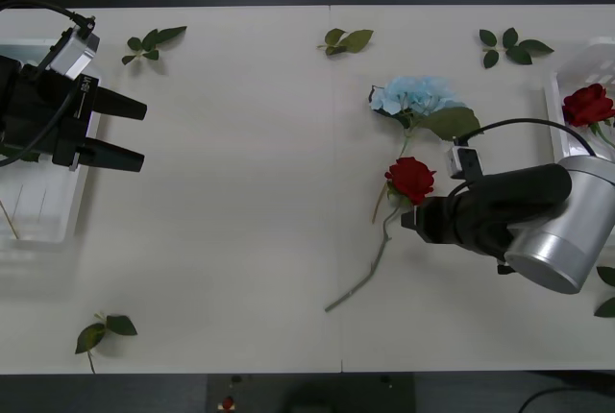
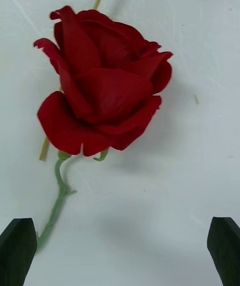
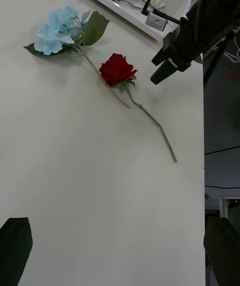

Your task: Put the red flowers into the right box and the blue flowers into the left box

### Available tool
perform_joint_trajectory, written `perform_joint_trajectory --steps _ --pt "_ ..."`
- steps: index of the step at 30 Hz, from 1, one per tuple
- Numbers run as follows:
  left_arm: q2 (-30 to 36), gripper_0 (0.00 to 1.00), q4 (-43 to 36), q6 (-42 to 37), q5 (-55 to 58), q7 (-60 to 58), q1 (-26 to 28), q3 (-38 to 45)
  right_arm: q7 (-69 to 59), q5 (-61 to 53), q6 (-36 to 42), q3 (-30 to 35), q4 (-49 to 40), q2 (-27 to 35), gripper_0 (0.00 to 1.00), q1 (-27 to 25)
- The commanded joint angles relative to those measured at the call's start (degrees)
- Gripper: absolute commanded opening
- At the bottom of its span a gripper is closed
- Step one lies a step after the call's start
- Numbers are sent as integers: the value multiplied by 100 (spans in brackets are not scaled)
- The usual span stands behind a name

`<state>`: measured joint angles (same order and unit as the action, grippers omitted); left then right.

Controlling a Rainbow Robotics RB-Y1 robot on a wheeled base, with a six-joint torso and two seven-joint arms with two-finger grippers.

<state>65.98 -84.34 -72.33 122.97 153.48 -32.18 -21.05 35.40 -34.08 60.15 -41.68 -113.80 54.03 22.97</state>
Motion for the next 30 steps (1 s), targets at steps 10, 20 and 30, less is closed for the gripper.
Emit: perform_joint_trajectory --steps 10,20,30 --pt "170 100 -127 35 -10 152 -183 57 -15 586 348 98 324 -991 100 102" --pt "170 100 -127 35 -10 152 -183 57 -42 920 348 169 957 -1650 100 207" --pt "170 100 -127 35 -10 152 -183 57 11 1061 348 221 1335 -2019 100 304"
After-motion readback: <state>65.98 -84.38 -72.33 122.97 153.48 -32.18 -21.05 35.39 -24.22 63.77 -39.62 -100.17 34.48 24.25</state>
